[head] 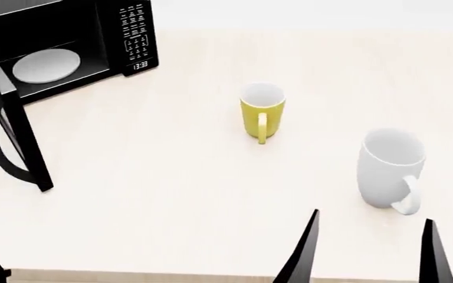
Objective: Close the microwave.
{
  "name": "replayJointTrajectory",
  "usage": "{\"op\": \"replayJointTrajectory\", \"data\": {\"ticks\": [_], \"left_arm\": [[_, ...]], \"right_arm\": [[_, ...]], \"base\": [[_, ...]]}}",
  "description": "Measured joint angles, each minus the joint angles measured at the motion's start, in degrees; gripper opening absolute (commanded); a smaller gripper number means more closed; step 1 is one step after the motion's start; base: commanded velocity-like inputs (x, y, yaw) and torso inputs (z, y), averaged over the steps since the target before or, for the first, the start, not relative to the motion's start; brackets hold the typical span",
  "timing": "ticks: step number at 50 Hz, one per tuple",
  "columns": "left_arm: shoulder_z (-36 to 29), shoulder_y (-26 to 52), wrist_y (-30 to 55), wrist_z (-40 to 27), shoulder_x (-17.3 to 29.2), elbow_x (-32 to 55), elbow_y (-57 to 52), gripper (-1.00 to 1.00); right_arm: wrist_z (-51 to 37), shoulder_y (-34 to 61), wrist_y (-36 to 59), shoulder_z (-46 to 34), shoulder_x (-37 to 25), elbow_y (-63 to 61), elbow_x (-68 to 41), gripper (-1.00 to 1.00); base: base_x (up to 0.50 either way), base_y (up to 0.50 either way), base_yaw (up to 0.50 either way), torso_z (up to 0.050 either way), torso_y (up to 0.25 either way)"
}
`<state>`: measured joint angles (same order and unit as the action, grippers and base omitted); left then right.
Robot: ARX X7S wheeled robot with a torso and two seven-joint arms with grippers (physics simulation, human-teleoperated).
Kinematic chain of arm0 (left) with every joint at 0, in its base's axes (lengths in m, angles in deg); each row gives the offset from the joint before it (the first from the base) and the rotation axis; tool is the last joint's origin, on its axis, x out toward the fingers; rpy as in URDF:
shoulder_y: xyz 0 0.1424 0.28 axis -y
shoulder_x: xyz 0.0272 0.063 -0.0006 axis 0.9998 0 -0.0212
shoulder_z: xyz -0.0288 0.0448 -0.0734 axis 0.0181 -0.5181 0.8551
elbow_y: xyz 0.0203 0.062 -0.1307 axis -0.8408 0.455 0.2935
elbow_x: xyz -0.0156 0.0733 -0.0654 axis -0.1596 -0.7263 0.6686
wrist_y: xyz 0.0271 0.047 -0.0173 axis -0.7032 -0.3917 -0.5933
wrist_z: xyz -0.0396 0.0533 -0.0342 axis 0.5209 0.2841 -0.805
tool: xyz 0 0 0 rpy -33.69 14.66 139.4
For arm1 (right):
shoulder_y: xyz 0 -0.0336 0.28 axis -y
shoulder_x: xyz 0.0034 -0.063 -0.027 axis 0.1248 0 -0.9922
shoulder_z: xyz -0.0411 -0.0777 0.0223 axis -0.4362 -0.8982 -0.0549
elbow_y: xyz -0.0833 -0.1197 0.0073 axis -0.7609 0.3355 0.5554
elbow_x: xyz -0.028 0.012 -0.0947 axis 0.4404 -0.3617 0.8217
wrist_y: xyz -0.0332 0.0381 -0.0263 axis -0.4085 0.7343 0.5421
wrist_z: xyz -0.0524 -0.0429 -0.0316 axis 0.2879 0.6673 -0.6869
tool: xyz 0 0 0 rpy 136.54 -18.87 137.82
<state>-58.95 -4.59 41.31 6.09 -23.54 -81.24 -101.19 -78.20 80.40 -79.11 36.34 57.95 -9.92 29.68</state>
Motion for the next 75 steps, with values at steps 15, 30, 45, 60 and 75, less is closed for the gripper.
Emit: {"op": "replayJointTrajectory", "data": {"ticks": [15,30,45,60,75], "left_arm": [[-0.9,-0.1,-0.1,-1.2,0.9,0.1,0.1,1.0],[-1.6,-0.1,-0.1,-2.1,1.7,0.1,0.3,1.0],[-2.1,0.0,-0.3,-3.1,2.5,0.3,0.7,1.0],[-3.0,-0.1,-0.2,-3.6,3.1,0.3,0.8,1.0],[-3.8,-0.2,-0.3,-4.1,3.7,0.4,1.2,1.0]], "right_arm": [[-1.3,-0.2,-0.6,-1.1,-1.0,0.4,0.5,1.0],[-2.2,-0.2,-0.9,-2.1,-1.9,0.9,0.6,1.0],[-2.6,-0.2,-0.1,-3.5,-2.8,0.8,-0.4,1.0],[-2.4,-0.5,-0.6,-5.0,-4.0,0.4,1.4,1.0],[-3.0,-0.5,-0.9,-5.7,-4.5,0.6,3.4,1.0]], "base": [[0.0,0.5,0.0,0.0,0.0],[0.0,0.5,0.0,0.0,0.0],[0.0,0.23,0.0,0.0,0.0],[0.49,0.04,0.0,0.0,0.0],[0.5,0.15,0.0,0.0,0.0]]}}
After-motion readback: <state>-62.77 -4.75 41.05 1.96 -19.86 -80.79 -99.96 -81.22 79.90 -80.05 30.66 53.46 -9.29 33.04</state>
